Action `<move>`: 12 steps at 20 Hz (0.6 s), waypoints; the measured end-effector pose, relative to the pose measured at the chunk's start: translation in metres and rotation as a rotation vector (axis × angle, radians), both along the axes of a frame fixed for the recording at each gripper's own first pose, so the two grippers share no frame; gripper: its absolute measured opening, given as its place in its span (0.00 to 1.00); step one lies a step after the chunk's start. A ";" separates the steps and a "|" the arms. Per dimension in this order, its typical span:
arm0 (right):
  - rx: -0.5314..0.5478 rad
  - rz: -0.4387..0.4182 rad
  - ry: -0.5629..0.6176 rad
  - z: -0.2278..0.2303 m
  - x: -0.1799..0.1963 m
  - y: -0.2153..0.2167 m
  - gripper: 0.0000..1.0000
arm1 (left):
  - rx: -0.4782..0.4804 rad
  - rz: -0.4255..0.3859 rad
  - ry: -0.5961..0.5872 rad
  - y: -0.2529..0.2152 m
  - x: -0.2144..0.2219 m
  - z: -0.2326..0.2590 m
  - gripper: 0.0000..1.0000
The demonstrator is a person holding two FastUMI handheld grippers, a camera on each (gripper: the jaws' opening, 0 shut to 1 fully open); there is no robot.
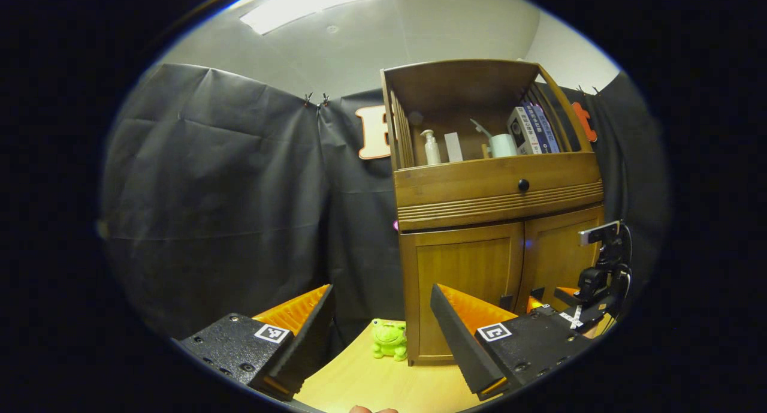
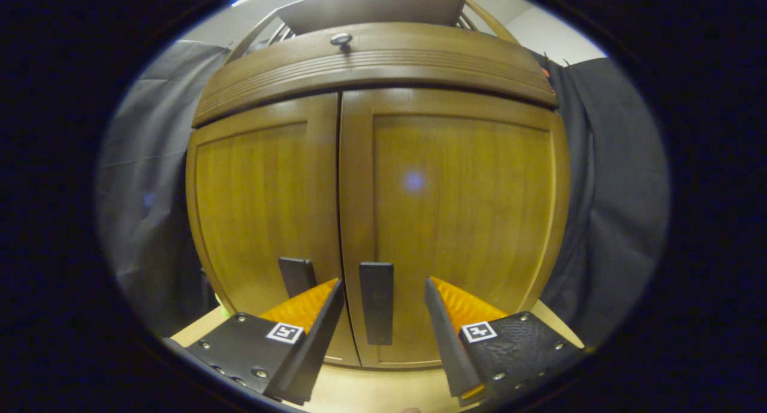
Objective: Open the right door of the double-door shoe cabinet with the right hand, and open the left door with the left hand.
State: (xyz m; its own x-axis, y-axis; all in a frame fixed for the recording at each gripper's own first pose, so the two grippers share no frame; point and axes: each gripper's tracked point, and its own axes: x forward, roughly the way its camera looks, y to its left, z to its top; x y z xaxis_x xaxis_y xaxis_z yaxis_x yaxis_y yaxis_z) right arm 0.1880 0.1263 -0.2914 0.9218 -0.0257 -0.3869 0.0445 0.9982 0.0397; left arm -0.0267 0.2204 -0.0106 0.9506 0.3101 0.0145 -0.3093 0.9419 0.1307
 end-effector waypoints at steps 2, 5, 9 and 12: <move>-0.021 -0.029 0.022 -0.013 0.012 -0.004 0.70 | -0.005 0.010 0.008 0.008 0.001 -0.004 0.98; -0.003 -0.028 0.040 -0.026 0.012 0.000 0.59 | -0.013 0.019 0.012 0.016 0.003 -0.007 0.97; 0.012 -0.010 0.067 -0.015 -0.002 0.006 0.57 | -0.022 0.016 0.012 0.017 0.003 -0.008 0.98; -0.004 -0.019 0.053 -0.031 0.017 0.006 0.30 | -0.023 0.016 0.007 0.018 0.001 -0.007 0.98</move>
